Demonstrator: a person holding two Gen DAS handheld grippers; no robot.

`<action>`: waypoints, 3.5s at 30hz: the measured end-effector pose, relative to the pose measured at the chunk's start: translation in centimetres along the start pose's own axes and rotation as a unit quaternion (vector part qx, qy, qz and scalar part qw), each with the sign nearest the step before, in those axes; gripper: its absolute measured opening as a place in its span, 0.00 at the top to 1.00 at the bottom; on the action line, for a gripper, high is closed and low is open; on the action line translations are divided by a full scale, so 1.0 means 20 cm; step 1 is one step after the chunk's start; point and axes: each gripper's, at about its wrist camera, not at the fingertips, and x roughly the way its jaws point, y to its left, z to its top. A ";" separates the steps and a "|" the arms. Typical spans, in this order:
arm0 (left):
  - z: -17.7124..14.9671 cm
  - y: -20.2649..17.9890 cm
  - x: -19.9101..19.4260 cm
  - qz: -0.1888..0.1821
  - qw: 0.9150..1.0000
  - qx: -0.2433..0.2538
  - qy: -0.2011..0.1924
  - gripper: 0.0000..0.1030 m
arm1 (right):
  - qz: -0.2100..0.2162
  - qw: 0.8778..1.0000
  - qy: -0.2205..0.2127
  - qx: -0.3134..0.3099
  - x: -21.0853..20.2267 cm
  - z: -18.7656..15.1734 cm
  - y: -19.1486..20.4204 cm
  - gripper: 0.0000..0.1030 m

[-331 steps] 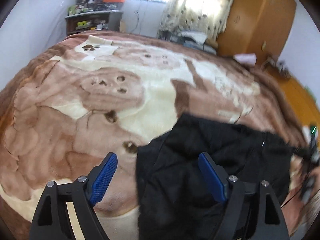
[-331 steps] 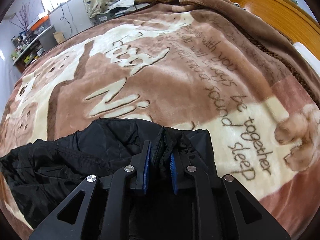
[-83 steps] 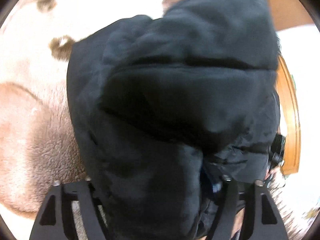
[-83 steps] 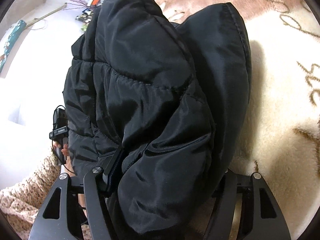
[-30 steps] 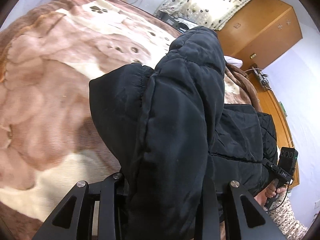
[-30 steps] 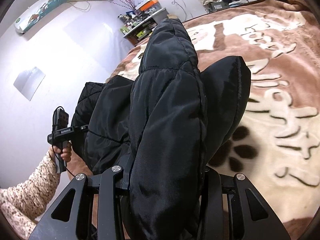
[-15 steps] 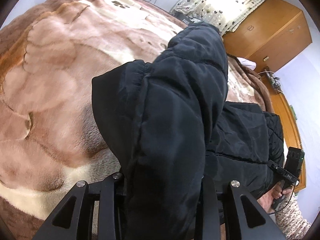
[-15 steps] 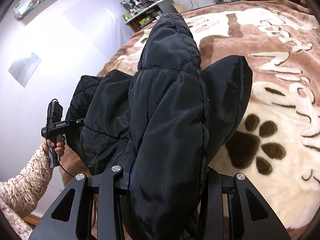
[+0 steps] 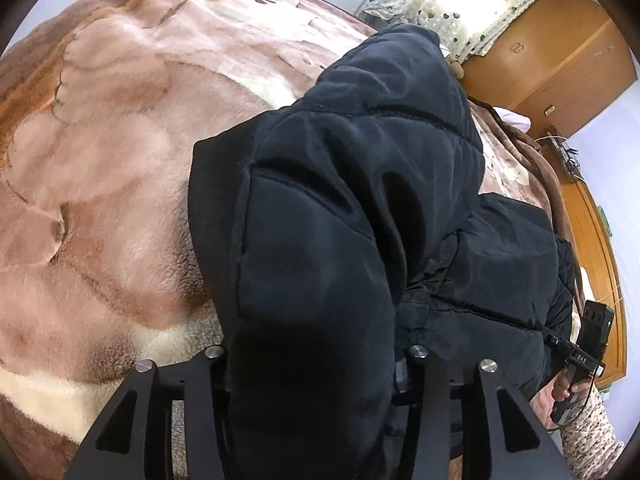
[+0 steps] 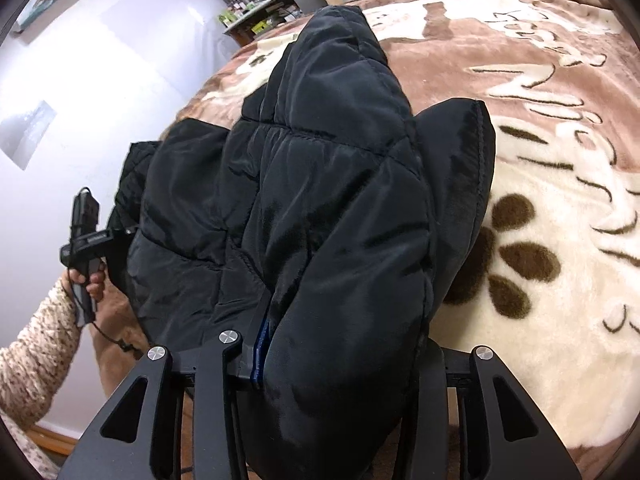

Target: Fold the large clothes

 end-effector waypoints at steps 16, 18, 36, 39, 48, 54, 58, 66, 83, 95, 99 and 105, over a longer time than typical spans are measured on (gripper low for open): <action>-0.04 -0.02 -0.08 0.052 0.999 -0.012 -0.007 0.32 | -0.058 0.998 0.006 0.012 -0.02 0.01 0.03 0.35; -0.05 -0.04 -0.12 0.054 0.998 -0.011 -0.011 0.31 | -0.068 0.998 0.000 0.014 -0.05 0.01 0.03 0.33; -0.37 -0.35 -0.65 0.109 0.988 0.043 -0.103 0.14 | -0.175 0.979 -0.105 -0.027 -0.49 -0.18 0.40 0.28; -0.47 -0.43 -0.70 0.125 0.984 0.065 -0.110 0.14 | -0.190 0.974 -0.120 -0.020 -0.52 -0.27 0.50 0.28; -0.79 -0.55 -0.73 0.176 0.973 0.096 -0.114 0.14 | -0.228 0.965 -0.128 -0.019 -0.48 -0.50 0.75 0.28; -0.97 -0.61 -0.71 0.219 0.961 0.116 -0.125 0.14 | -0.265 0.949 -0.160 -0.065 -0.47 -0.61 0.95 0.28; -1.05 -0.64 -0.72 0.223 0.958 0.118 -0.136 0.14 | -0.271 0.946 -0.160 -0.074 -0.45 -0.66 1.03 0.28; -1.16 -0.70 -0.71 0.207 0.962 0.116 -0.132 0.14 | -0.260 0.953 -0.149 -0.038 -0.40 -0.76 1.08 0.28; -1.23 -0.75 -0.71 0.209 0.961 0.120 -0.135 0.14 | -0.274 0.950 -0.152 -0.007 -0.38 -0.82 1.09 0.28; -1.25 -0.77 -0.73 0.198 0.961 0.121 -0.148 0.14 | -0.271 0.951 -0.150 -0.003 -0.38 -0.83 1.11 0.28; -1.25 -0.78 -0.73 0.202 0.961 0.120 -0.147 0.14 | -0.271 0.951 -0.150 -0.001 -0.39 -0.83 1.10 0.28; -1.25 -0.80 -0.73 0.220 0.956 0.127 -0.148 0.14 | -0.271 0.951 -0.152 0.001 -0.39 -0.83 1.10 0.28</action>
